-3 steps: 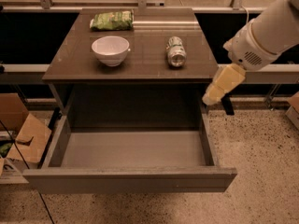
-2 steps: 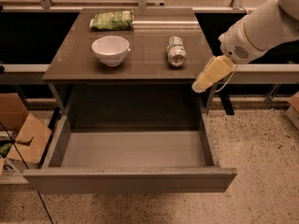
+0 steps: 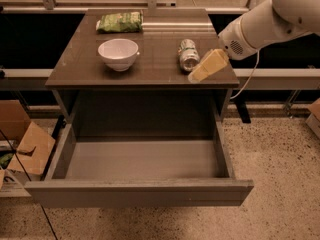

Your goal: Place 7up can into top drawer

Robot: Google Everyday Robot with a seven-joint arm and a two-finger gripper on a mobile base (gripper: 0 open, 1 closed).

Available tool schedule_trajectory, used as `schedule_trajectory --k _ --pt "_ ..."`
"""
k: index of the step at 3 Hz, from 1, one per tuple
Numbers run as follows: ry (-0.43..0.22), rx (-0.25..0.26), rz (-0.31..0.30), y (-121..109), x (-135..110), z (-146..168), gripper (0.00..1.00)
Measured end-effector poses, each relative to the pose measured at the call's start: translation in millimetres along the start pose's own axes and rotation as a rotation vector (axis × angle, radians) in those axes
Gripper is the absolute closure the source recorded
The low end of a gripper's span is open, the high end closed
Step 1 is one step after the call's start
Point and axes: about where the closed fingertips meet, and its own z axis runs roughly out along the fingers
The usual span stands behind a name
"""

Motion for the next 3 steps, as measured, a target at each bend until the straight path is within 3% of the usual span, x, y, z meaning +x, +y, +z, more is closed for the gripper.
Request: schedule_trajectory --k 2,3 --pt "-0.019 0.016 0.031 -2 -7 15 0.00" --pt "-0.089 0.061 0.108 -11 -30 55 0.00"
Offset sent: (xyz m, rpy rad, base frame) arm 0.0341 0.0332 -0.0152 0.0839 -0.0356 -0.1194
